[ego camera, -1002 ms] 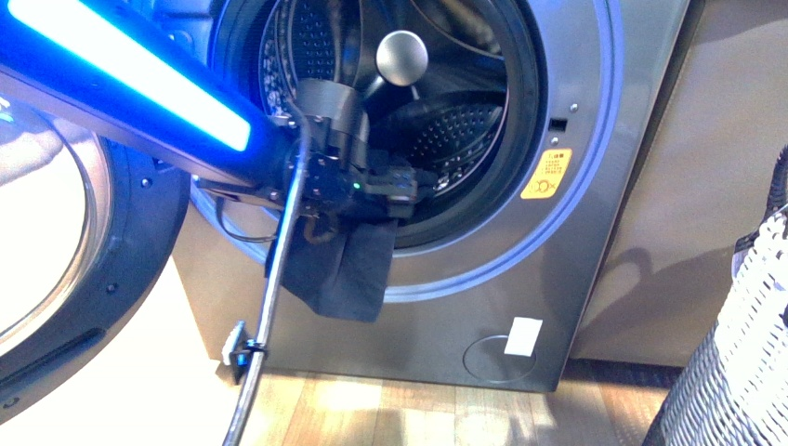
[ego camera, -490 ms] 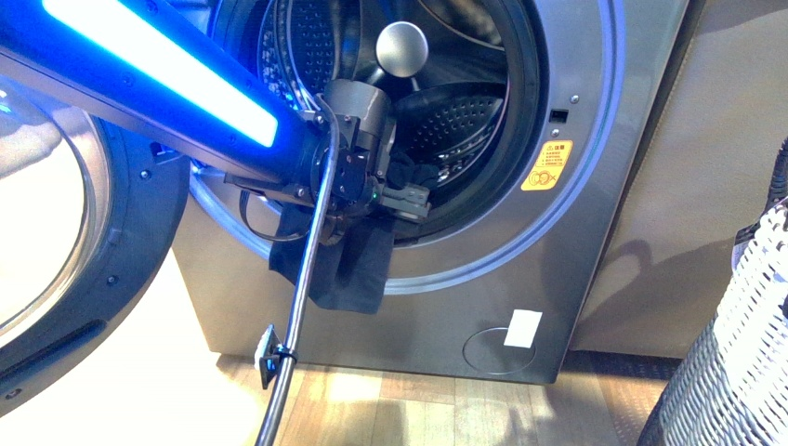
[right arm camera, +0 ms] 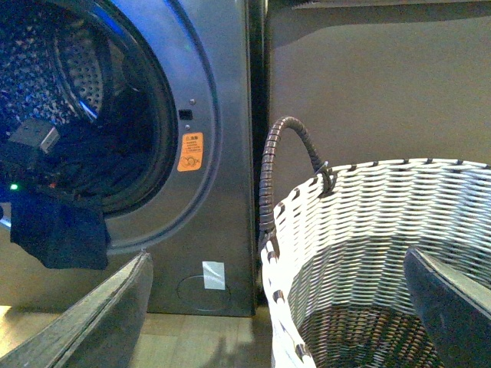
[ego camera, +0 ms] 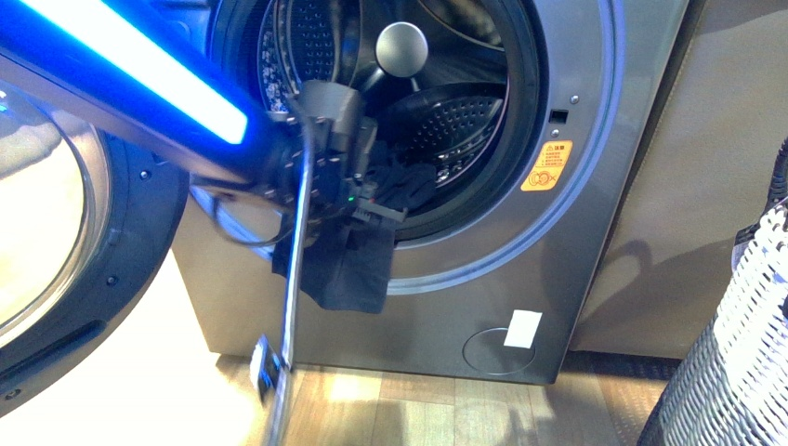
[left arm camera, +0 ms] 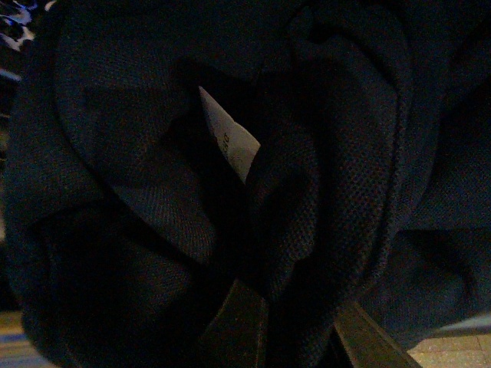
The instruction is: Collect clothes from washing machine
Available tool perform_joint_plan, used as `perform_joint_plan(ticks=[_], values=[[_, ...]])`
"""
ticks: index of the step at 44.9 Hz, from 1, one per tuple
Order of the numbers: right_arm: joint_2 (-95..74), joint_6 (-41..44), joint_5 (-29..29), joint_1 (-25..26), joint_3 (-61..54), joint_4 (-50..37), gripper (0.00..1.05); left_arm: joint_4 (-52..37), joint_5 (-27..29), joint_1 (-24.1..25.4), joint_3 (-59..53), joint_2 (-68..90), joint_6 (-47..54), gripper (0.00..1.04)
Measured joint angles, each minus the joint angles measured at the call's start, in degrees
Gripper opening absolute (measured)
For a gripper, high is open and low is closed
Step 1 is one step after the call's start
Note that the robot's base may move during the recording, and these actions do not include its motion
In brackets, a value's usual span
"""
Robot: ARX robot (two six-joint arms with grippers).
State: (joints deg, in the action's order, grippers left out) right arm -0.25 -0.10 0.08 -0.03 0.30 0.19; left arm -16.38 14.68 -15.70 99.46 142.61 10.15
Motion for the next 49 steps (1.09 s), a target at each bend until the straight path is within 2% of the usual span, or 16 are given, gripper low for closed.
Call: perform_joint_plan(ticks=[18,32,39,49], values=[[0.0,0.0,0.0,0.0,0.0,0.0,0.97,-13.3,-7.8,-0.3,-25.0,-21.7,0.1,0.07],[0.0,0.0,0.0,0.0,0.0,0.0,0.97,-18.5,-13.1,-1.8,-40.7,-40.8,-1.6,0.07],[0.0,0.0,0.0,0.0,0.0,0.0,0.97,-17.5,-16.0,-1.9,-46.8,-52.9,-3.3,0.07],[0.0,0.0,0.0,0.0,0.0,0.0,0.97,-4.8,-20.8,-2.6,-42.7,-66.7,-3.1,0.07]])
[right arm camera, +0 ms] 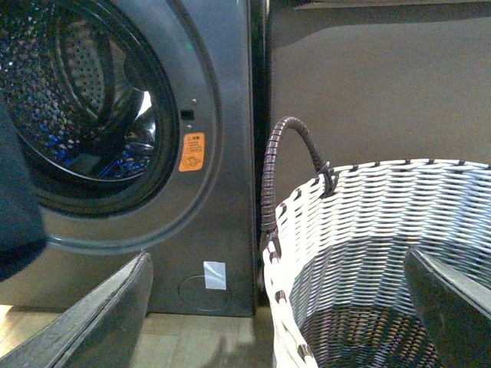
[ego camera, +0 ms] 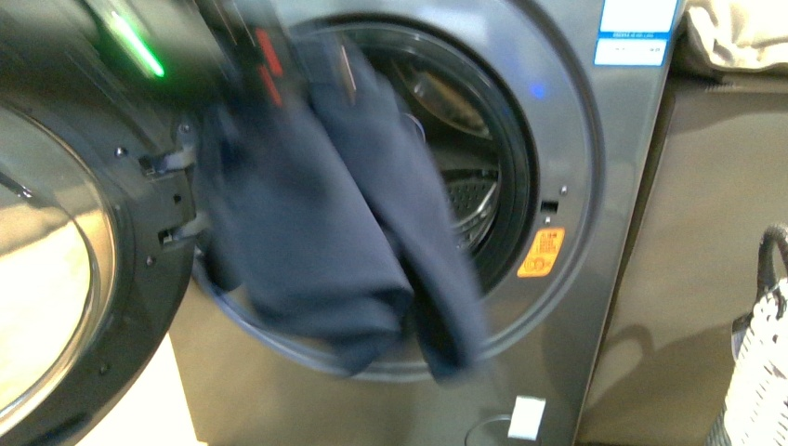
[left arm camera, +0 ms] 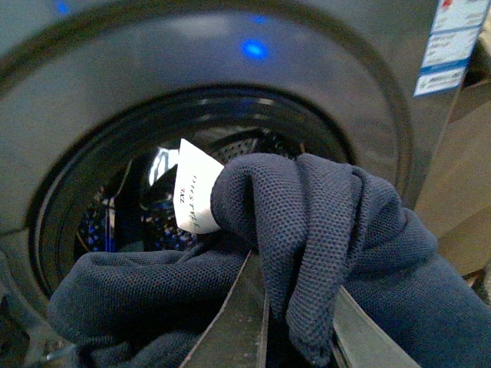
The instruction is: Collect clothes from washing machine
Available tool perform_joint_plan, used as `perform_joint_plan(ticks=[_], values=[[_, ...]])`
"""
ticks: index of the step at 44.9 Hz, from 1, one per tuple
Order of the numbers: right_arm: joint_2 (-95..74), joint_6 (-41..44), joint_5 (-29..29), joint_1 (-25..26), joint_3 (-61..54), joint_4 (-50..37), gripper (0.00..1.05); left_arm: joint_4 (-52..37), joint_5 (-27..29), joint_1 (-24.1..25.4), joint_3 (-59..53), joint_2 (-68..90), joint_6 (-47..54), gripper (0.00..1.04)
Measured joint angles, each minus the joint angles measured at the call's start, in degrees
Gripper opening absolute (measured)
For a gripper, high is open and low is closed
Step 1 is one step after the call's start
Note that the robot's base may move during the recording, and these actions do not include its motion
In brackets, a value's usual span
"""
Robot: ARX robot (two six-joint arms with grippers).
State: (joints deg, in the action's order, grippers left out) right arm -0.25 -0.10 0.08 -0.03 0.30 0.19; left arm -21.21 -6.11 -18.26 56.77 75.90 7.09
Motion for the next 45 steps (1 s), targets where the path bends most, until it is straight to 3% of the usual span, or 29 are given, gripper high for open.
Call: perform_joint_plan(ticks=[13,31,40,45], values=[[0.0,0.0,0.0,0.0,0.0,0.0,0.97,9.6,-1.2,-5.2,14.6,-1.2,2.5,0.07],[0.0,0.0,0.0,0.0,0.0,0.0,0.97,20.5,-2.4,-11.5,39.2,10.1,1.5,0.07],[0.0,0.0,0.0,0.0,0.0,0.0,0.97,26.4,-3.0,-12.2,52.7,17.6,0.3,0.07],[0.0,0.0,0.0,0.0,0.0,0.0,0.97,27.3,-3.2,-12.2,54.9,18.5,-0.2,0.07]])
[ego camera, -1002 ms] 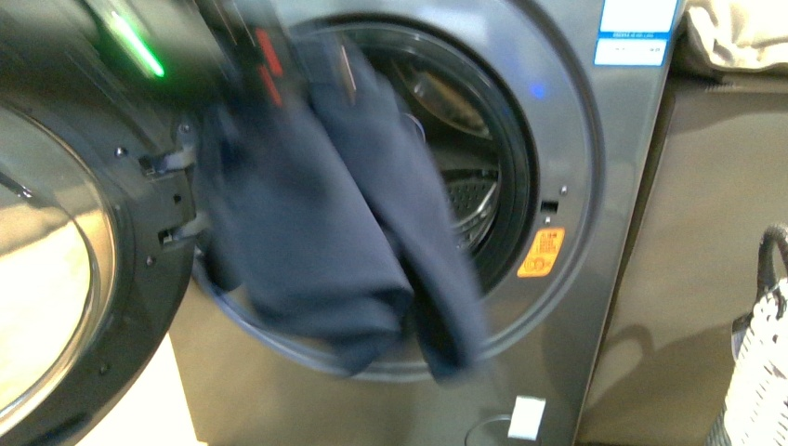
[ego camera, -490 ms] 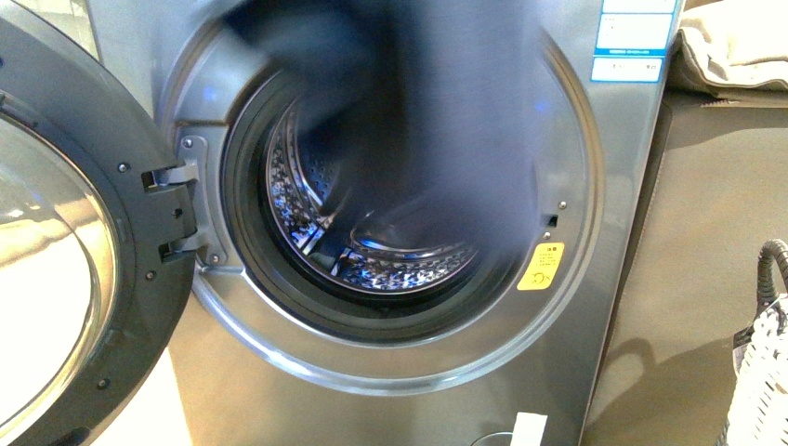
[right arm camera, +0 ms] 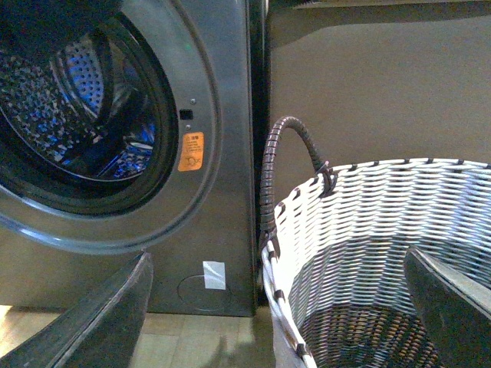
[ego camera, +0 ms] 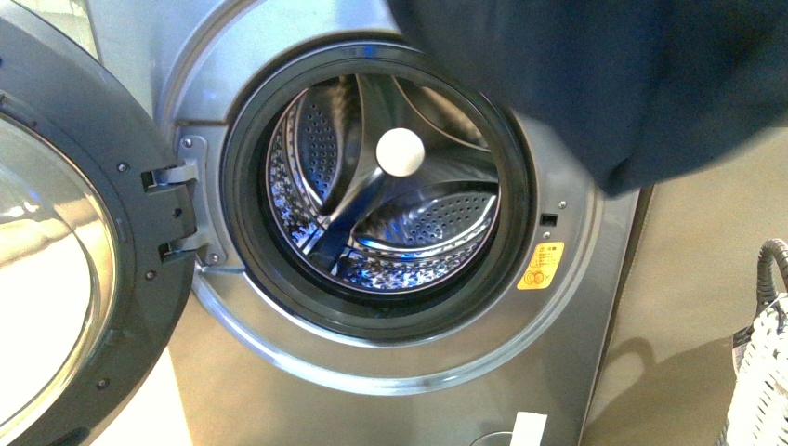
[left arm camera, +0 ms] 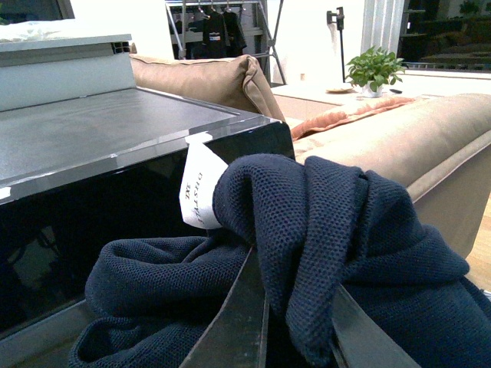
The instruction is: Collect clothes from washing machine
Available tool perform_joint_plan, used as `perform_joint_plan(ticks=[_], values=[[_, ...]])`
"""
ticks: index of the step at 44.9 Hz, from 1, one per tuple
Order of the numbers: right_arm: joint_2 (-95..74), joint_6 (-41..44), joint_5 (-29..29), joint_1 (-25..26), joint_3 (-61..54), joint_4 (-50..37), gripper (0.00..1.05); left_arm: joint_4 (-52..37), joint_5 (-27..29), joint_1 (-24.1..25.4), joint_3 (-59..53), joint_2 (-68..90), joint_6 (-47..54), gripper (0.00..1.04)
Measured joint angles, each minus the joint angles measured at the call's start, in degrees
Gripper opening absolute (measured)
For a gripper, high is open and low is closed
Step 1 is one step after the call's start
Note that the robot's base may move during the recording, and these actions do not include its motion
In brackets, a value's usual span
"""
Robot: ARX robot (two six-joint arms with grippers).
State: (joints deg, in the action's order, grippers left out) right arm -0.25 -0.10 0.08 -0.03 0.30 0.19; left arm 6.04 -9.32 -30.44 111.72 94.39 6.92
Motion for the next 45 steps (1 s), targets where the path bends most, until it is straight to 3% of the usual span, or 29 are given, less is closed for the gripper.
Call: perform_joint_plan(ticks=[22,23,26,31,33,36,45], values=[[0.0,0.0,0.1,0.0,0.0,0.0,0.97,0.0,0.0,0.0,0.7,0.0,-0.2,0.07],[-1.0,-1.7,4.9,1.5,-0.3,-2.9,0.97,0.0,0.0,0.0,0.7,0.0,-0.3,0.07],[-8.0,-13.3,28.6,10.5,-0.6,-22.6,0.97,0.0,0.0,0.0,0.7,0.0,-0.3,0.07],[-15.8,-22.8,42.7,16.6,-0.1,-37.7,0.97,0.0,-0.2,0.0,0.7,0.0,-0.5,0.07],[-22.2,-25.9,46.6,18.9,0.0,-46.2,0.97,0.0,-0.2,0.0,0.9,0.0,-0.5,0.07],[-29.3,-28.5,47.7,20.1,1.9,-53.7,0.97,0.0,-0.2,0.0,0.9,0.0,-0.5,0.07],[-41.2,-28.1,46.8,17.2,12.6,-60.1,0.97,0.0,-0.2,0.0,0.9,0.0,-0.5,0.07]])
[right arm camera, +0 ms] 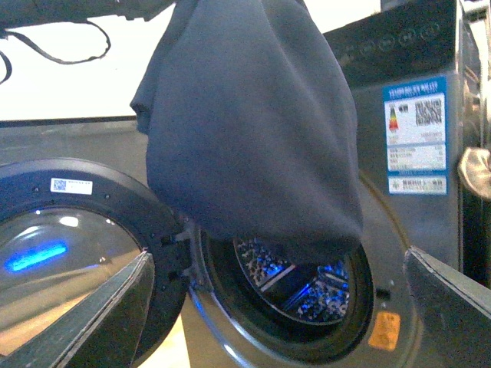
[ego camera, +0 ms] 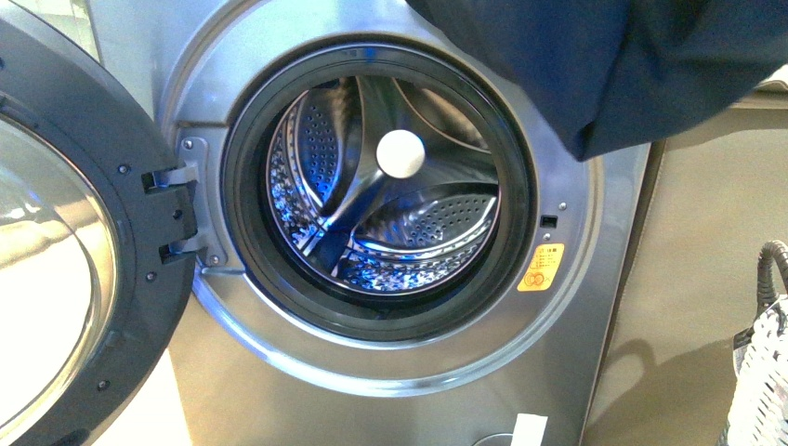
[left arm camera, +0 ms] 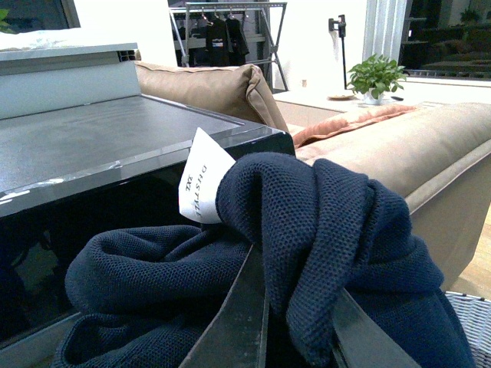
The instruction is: Collect clothes from washing machine
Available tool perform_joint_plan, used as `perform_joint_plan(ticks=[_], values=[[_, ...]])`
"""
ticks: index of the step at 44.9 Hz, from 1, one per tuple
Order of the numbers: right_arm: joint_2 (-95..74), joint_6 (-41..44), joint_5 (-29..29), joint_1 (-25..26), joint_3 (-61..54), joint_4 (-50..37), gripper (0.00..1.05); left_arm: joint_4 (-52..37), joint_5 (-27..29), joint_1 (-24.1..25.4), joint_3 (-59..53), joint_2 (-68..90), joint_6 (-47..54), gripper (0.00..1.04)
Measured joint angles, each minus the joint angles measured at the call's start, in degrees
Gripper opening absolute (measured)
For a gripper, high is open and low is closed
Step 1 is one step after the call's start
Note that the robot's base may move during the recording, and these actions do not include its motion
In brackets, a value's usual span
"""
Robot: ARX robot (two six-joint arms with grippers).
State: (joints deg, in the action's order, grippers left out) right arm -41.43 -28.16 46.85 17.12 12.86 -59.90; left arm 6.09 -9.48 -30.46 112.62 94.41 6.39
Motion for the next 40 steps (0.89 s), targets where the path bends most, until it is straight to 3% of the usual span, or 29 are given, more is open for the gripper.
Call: perform_joint_plan(ticks=[24,40], values=[[-20.6,9.0,-10.2,-21.5,31.1,11.6,0.97,0.0,0.0,0.0,0.0,0.0,0.0,0.07],[-31.8,4.6,-7.0,-29.4,41.8,15.9,0.97,0.0,0.0,0.0,0.0,0.0,0.0,0.07]])
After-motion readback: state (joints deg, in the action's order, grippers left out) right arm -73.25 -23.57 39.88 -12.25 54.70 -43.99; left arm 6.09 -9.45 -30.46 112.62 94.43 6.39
